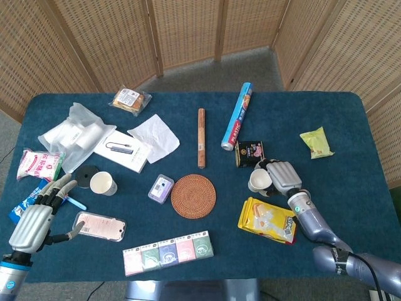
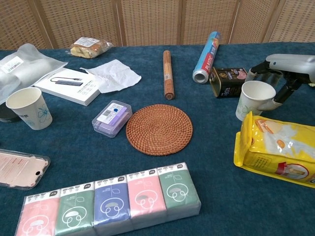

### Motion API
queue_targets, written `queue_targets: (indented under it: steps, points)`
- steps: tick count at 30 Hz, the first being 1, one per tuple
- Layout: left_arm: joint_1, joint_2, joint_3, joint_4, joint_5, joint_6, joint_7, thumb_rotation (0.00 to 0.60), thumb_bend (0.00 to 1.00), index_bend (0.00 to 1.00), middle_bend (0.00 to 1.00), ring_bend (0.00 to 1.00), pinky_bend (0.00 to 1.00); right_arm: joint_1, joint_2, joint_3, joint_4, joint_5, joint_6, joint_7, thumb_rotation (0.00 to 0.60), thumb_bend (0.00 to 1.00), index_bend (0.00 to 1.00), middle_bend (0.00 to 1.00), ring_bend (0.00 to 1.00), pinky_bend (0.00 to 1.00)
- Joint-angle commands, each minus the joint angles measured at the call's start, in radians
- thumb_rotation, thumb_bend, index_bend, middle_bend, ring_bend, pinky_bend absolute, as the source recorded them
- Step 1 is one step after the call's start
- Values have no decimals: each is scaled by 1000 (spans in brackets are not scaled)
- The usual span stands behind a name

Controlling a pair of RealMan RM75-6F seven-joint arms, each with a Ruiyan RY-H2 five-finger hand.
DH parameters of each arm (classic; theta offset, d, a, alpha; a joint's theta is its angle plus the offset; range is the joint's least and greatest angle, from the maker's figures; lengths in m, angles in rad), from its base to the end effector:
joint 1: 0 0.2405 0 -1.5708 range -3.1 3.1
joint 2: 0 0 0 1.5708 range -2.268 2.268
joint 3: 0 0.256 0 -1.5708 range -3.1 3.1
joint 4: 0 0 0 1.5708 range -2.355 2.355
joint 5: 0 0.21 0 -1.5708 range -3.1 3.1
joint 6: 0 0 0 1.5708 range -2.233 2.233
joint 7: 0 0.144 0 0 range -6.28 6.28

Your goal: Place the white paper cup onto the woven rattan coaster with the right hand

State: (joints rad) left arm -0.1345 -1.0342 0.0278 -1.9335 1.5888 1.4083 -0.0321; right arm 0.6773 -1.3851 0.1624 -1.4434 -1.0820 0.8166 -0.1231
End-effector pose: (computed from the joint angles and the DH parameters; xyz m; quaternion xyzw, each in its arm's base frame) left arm -0.2393 0.1696 0.1378 -0.6091 -0.4711 -0.4432 0.4589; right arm -0.2163 -0.3535 0.0280 0.7084 -0.4647 0.3206 0.4236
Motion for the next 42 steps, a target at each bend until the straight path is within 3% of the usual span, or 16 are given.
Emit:
queue_targets:
  steps: [1, 11, 27, 36, 42]
  points:
    - [-2, 1, 0, -2, -3, -5, 1, 453, 346, 27, 0, 0, 0, 2, -2, -3, 8, 4, -8, 3, 600, 273, 387, 374, 427, 462]
    - [-4, -1, -1, -1, 0, -5, 0, 453, 346, 27, 0, 0, 0, 0, 7, -5, -8, 2, 9, -5, 600, 280, 403, 405, 521, 503]
    - [-11, -13, -2, 10, 14, -5, -7, 453, 346, 27, 0, 0, 0, 69, 100, 47, -238, 149, -7, -94, 600, 270, 398, 399, 517, 493]
    - [-7, -5, -1, 19, 12, 4, -23, 455, 346, 28, 0, 0, 0, 128, 71, 78, -308, 187, -8, -101, 600, 270, 395, 397, 506, 492]
    - [-6, -6, 1, 25, 8, 0, -34, 451, 346, 28, 0, 0, 0, 189, 11, 83, -299, 221, -18, -130, 600, 270, 392, 392, 489, 492]
